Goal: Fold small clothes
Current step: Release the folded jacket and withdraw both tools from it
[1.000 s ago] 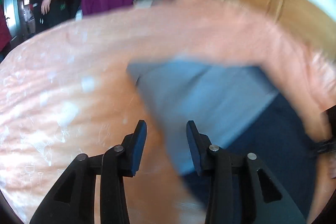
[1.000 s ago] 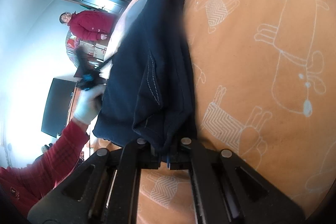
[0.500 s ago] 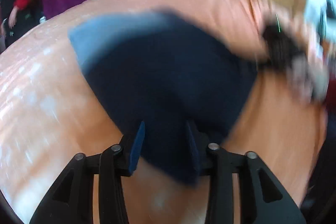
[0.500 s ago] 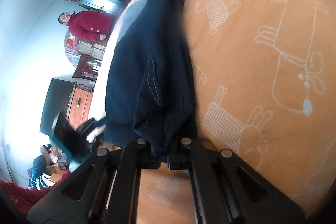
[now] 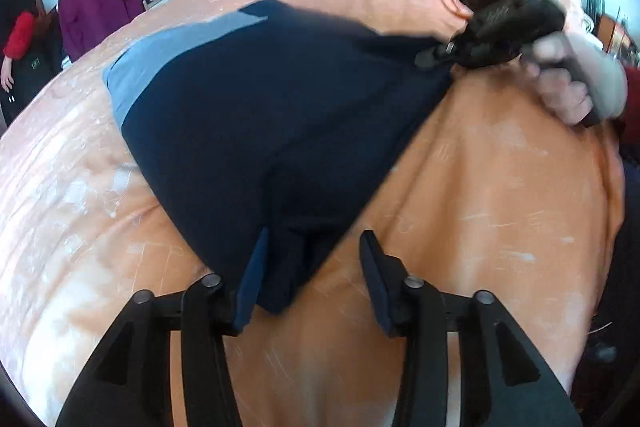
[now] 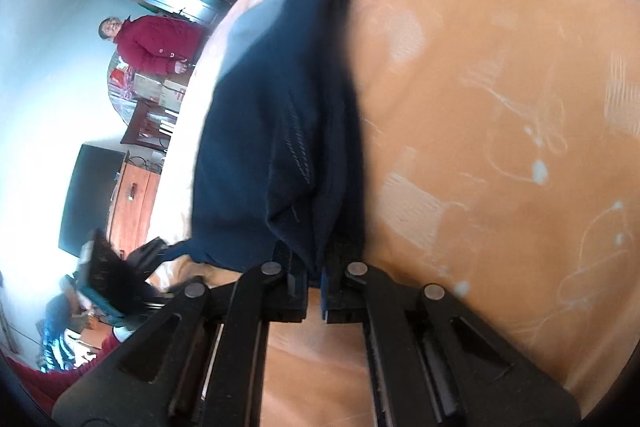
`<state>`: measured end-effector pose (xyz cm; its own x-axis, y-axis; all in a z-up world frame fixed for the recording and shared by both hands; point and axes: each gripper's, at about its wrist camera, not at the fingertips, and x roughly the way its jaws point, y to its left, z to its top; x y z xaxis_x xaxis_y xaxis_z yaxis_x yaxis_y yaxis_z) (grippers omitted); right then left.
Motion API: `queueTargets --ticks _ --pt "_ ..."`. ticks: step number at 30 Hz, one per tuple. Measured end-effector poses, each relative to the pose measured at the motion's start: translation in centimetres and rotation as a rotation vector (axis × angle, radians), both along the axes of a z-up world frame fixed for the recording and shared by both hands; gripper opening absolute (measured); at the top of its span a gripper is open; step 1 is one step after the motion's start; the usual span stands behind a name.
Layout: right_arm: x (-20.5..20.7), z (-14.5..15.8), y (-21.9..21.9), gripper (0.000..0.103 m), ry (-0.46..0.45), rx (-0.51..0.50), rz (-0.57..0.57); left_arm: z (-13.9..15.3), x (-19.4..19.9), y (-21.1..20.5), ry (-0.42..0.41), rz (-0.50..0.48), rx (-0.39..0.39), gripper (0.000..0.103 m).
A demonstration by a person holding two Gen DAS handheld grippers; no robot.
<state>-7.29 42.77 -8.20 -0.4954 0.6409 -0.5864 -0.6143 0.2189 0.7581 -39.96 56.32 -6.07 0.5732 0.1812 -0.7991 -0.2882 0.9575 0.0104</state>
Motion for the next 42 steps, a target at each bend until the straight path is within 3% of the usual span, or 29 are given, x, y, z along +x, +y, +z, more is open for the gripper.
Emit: queueTargets --ticks 2,6,7,9,10,11,14,15,16,19,21,23,29,32,38,42 --pt "0.2 -0.2 0.2 0.001 0.017 -0.002 0.001 1.6 -1.0 -0.4 -0.052 0.029 -0.011 0.048" --pt "-0.5 1.9 -1.2 0.007 -0.079 -0.014 -0.014 3.3 -2.9 -0.8 -0.142 0.1 -0.08 0.049" --pt "-0.6 2.5 -1.9 0.012 -0.109 -0.018 -0.025 3.3 -3.7 -0.6 -0.15 0.143 -0.092 0.055" --pt "-1.4 4.1 -4.2 0.038 -0.216 -0.038 -0.049 3.4 -5.2 0.0 -0.102 0.247 -0.086 0.057" --pt "-1.9 4.9 -5.1 0.058 -0.266 -0.048 -0.057 3.2 -6.1 0.3 -0.084 0.302 -0.097 0.059" --pt "-2.6 5.7 -6.1 0.07 -0.325 -0.058 -0.056 3.1 -6.9 0.5 -0.068 0.35 -0.106 0.062" --pt "-5.5 7.3 -8.2 0.09 -0.575 -0.119 -0.04 3.1 -9.0 0.5 -0.022 0.481 -0.098 0.079" --pt "-7.1 7.5 -8.8 0.092 -0.697 -0.156 -0.03 3.1 -9.6 0.4 -0.023 0.513 -0.109 0.086" --pt "-8.1 7.5 -9.1 0.092 -0.758 -0.174 -0.017 2.8 -10.0 0.5 -0.001 0.556 -0.116 0.093" --pt "-10.7 7.0 -10.1 0.097 -0.902 -0.219 0.016 1.4 -9.8 0.5 0.053 0.623 -0.13 0.096" --pt "-11.1 5.8 -10.7 0.099 -0.899 -0.26 0.035 -0.9 -9.2 0.9 0.126 0.654 -0.18 0.102" --pt "-10.9 3.7 -11.3 0.103 -0.885 -0.318 0.057 -2.0 -8.3 0.8 0.154 0.67 -0.129 0.103" --pt "-8.9 2.4 -11.4 0.103 -0.775 -0.31 0.033 -2.0 -8.2 2.3 0.096 0.761 -0.193 0.103" --pt "-8.1 2.3 -11.3 0.103 -0.75 -0.256 0.017 -2.1 -8.1 2.8 0.053 0.784 -0.177 0.103" --pt "-7.6 2.0 -10.9 0.103 -0.765 -0.245 0.046 -1.9 -8.7 2.6 0.022 0.804 -0.163 0.103" --pt "-7.2 2.0 -10.7 0.103 -0.694 -0.225 0.048 -2.1 -8.1 3.3 0.026 0.838 -0.148 0.103"
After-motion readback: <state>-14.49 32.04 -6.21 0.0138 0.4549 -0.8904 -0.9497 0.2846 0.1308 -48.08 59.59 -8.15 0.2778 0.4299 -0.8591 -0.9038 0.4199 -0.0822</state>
